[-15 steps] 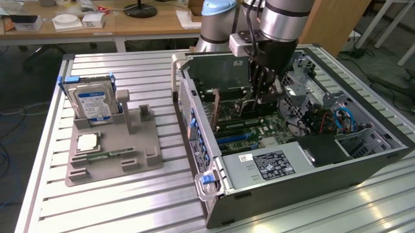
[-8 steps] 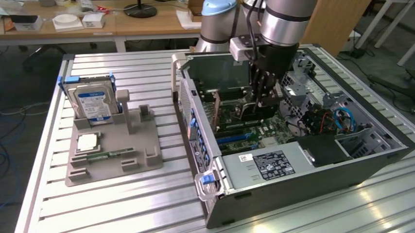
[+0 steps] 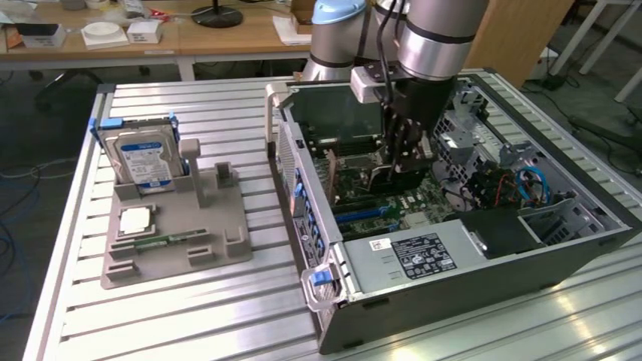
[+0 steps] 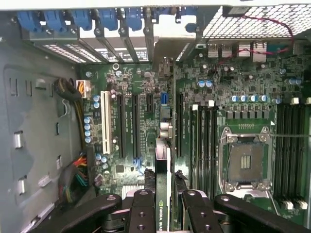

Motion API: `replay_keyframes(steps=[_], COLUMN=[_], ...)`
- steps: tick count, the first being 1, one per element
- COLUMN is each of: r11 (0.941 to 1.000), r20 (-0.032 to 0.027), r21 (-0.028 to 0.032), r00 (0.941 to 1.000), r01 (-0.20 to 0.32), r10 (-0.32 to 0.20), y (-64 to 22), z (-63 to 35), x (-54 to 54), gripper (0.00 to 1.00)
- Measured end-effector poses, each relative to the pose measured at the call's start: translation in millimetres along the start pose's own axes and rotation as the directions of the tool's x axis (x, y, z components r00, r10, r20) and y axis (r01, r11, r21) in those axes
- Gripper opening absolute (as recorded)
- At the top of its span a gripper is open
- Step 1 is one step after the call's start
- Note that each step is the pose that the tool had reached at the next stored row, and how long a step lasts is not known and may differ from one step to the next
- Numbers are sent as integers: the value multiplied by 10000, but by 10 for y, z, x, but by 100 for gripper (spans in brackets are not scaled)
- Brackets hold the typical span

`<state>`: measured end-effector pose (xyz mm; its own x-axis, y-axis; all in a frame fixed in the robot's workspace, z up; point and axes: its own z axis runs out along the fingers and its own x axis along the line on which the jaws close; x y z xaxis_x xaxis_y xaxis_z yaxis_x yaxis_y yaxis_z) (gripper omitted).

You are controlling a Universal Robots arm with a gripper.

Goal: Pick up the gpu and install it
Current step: 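Insert the gpu into the slot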

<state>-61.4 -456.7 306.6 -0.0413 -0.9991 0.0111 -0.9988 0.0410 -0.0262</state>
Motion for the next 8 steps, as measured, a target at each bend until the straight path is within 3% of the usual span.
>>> replay_keyframes(steps=[8], r11=[10000], r20=[0], r21=[0], r00=[10000], r01=[1], r10=[-1], y=[56], z=[135], x=[1], gripper=[26])
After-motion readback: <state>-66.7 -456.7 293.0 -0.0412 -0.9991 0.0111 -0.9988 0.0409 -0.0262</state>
